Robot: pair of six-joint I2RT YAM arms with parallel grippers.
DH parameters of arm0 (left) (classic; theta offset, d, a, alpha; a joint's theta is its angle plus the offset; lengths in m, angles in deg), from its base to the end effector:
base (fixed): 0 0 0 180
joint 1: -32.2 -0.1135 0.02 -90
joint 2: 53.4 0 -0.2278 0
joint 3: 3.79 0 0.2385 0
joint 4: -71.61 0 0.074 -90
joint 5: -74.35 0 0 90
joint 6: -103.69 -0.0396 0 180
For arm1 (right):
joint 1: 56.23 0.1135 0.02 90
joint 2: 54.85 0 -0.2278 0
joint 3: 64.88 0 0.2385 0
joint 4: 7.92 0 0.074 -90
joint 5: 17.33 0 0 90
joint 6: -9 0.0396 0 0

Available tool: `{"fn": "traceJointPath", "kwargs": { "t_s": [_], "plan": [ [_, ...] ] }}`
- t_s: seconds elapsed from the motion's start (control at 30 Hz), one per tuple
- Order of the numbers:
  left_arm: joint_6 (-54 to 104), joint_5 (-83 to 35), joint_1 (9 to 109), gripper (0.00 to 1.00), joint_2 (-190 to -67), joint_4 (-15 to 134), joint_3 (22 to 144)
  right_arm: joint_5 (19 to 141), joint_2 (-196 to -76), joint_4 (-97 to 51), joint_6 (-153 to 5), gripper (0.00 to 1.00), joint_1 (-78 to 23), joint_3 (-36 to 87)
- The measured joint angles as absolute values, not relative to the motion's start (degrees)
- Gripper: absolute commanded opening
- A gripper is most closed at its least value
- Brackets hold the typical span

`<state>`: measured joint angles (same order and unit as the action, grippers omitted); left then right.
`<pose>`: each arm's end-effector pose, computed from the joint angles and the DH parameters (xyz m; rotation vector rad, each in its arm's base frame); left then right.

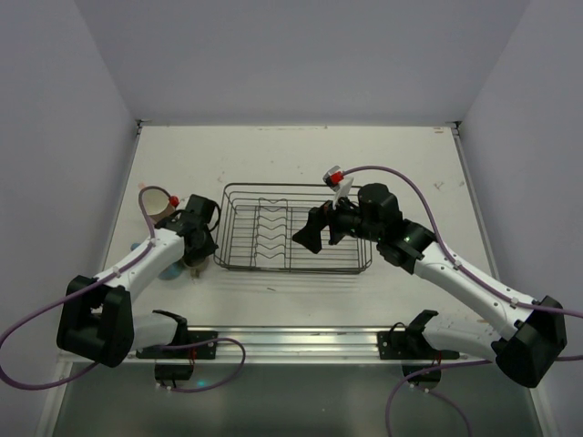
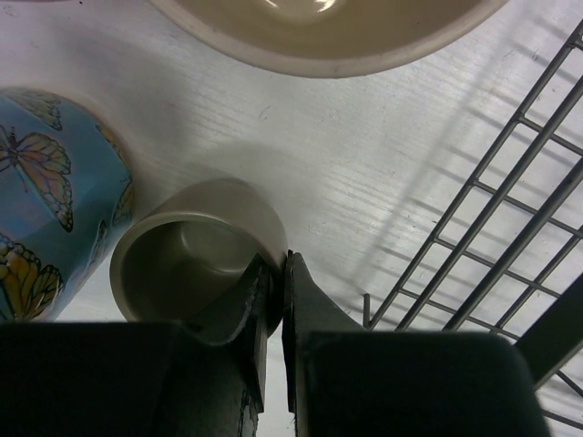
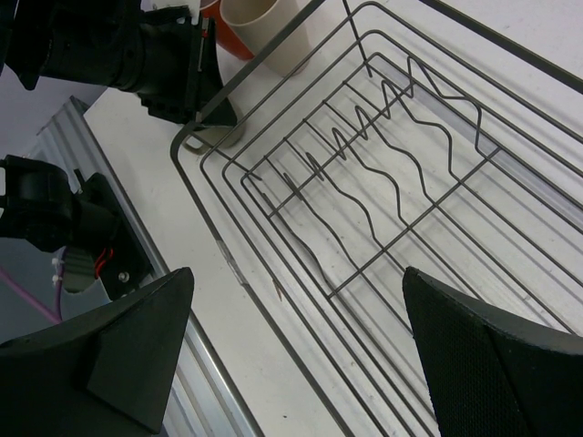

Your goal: Unload the cups from the dish rack

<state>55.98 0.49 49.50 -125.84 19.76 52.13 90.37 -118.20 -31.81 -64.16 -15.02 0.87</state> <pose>0.2145 -0.0553 0.1587 -0.6497 2.5969 0.0752 0.1877 0.1804 0.2862 -0.6429 1.9510 0.9531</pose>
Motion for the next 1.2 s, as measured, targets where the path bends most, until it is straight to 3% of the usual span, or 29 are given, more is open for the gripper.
{"fn": "traceJointPath", "kwargs": {
  "t_s": [0.23,0.67,0.83,1.2],
  "plan": [
    [56.81,1.37,49.76,0.22,-125.65,19.45,52.15,90.41,-118.22,-31.66,-64.16,0.99,-15.02,0.85],
    [58.03,2.33,50.39,0.30,-124.86,17.79,52.15,91.64,-118.22,-31.46,-64.14,0.99,-15.02,0.83],
    [58.53,2.66,50.50,0.40,-122.87,15.74,52.15,91.68,-118.27,-31.46,-64.14,0.99,-15.02,0.80],
    [59.17,3.01,50.72,0.41,-119.94,13.55,54.82,91.68,-118.33,-31.46,-64.14,0.99,-15.02,0.80]
  ]
}}
